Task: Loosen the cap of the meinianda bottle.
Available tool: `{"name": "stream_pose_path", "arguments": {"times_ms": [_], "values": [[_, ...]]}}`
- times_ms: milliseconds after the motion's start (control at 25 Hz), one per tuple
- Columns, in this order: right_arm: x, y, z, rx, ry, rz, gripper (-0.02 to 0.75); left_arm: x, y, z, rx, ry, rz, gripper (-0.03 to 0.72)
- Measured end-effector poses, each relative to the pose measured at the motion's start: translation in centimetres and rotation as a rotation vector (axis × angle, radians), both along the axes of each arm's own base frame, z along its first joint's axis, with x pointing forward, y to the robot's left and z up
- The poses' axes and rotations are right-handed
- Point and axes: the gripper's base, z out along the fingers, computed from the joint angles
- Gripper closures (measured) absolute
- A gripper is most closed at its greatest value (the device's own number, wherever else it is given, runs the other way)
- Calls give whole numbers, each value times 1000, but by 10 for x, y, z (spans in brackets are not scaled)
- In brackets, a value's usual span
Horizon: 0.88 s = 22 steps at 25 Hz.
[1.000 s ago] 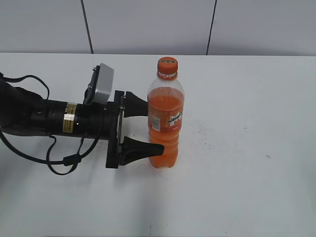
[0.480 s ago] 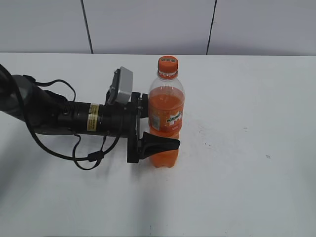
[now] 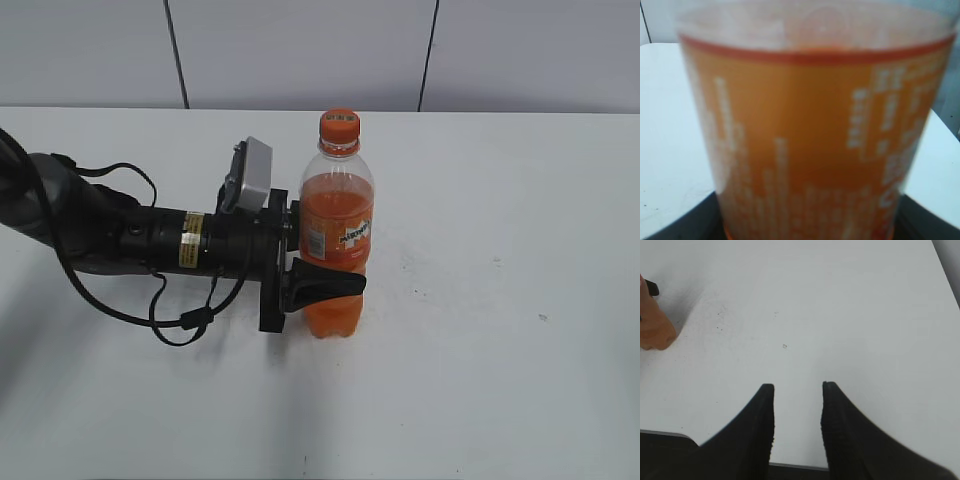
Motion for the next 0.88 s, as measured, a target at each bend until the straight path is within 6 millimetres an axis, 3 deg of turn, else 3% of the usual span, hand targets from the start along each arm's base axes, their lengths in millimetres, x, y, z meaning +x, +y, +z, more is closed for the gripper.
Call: {"name": "stream_pose_path", "arguments": {"times_ms": [680,880], "values": [[0,0,0,-6,-2,1,493,0,0,0,0,0,-2,281],[1,0,11,11,-88,7,493,0,0,0,0,0,-2,281]]}}
